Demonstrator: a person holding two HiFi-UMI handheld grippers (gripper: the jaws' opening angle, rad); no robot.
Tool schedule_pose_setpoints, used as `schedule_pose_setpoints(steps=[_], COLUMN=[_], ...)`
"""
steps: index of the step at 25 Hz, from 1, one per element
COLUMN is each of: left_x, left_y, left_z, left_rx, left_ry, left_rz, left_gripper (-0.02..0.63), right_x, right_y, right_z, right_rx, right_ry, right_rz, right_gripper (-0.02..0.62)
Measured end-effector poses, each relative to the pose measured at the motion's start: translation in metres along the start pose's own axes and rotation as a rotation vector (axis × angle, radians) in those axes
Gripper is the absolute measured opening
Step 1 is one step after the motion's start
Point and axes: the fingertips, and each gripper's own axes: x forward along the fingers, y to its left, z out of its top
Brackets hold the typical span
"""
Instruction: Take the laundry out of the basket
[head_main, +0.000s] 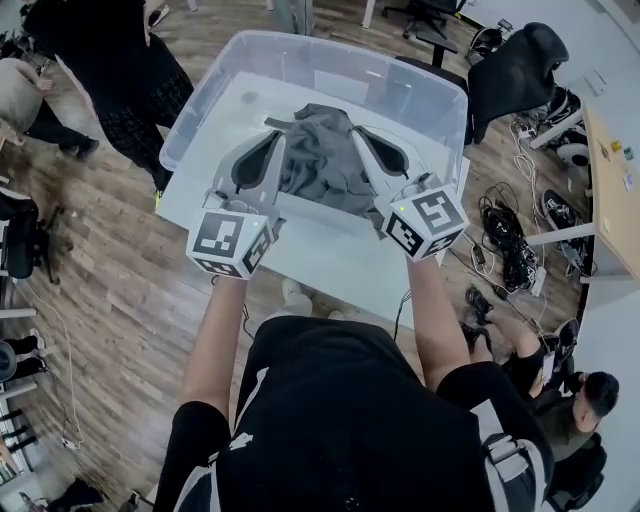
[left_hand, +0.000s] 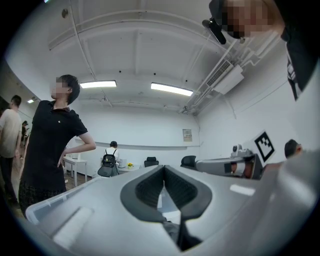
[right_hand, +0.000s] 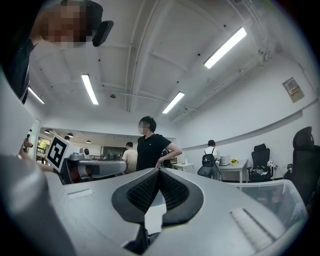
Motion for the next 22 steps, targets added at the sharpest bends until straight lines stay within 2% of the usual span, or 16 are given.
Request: schedule_pose_setpoints(steps=[5,10,17,22], left_x=[0.009,0.02,0.032,0.038], left_y=[0.012,0.019,0.038,0.056], left_z=[-0.002,-0.003,-0.003,-0.003], left_rx=[-0.01,-0.015,-0.029,-0.041], left_ry=[0.002,-0.003,-0.01,-0.018], left_rz=[-0.018,-0.053,-0.07,-0.07], left_gripper=[0.008,0.008,0.008,0.008], right_x=[0.014,0.031,0.065,0.082], right_y=[-0.008,-0.021,-0.046,-0.057], right_z=[-0.007,-0.027,-0.088,-0.146], right_rx=[-0.012,-0.047,-0.042,-0.066], right_ry=[0.034,0.128,0.389,0.629], right_rz=[-0.019,-0.026,0.017,0.061], right_gripper=[0.0,0.0,0.004,0.13])
